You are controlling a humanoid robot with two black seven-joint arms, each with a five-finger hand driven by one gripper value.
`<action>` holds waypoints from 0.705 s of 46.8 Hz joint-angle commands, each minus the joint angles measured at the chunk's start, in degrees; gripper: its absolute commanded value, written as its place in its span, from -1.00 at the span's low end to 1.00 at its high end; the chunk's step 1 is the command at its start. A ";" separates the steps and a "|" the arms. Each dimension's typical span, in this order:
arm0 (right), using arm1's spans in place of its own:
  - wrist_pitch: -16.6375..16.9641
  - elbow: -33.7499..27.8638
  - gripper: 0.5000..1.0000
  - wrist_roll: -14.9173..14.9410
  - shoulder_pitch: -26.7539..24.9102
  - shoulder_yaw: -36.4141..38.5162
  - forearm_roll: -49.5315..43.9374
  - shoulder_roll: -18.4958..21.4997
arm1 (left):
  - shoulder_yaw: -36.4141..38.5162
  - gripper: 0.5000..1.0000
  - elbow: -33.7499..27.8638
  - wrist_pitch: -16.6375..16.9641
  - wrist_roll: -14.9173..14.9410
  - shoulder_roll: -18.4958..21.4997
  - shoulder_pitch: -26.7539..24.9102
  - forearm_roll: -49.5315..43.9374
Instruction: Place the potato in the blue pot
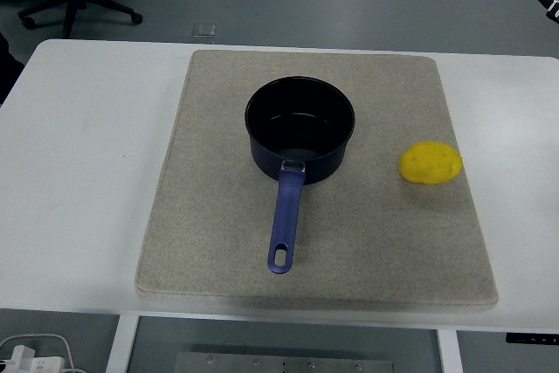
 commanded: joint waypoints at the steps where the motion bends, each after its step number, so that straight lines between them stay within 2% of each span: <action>1: -0.54 0.76 0.70 0.00 0.35 0.02 0.00 -0.03 | 0.00 0.98 0.02 0.00 0.02 0.00 0.00 0.02; 20: 0.07 1.73 0.71 -1.32 3.51 -1.30 -0.44 0.15 | 0.00 0.98 0.02 0.00 0.02 0.00 0.00 0.02; 26: 0.16 2.96 0.71 -4.75 3.87 -1.30 -0.70 0.15 | 0.00 0.98 0.02 0.00 0.02 0.00 0.00 0.02; 33: 0.07 3.31 0.71 -5.19 3.96 -1.39 -0.96 0.06 | 0.00 0.98 0.02 0.00 0.02 0.00 0.00 -0.07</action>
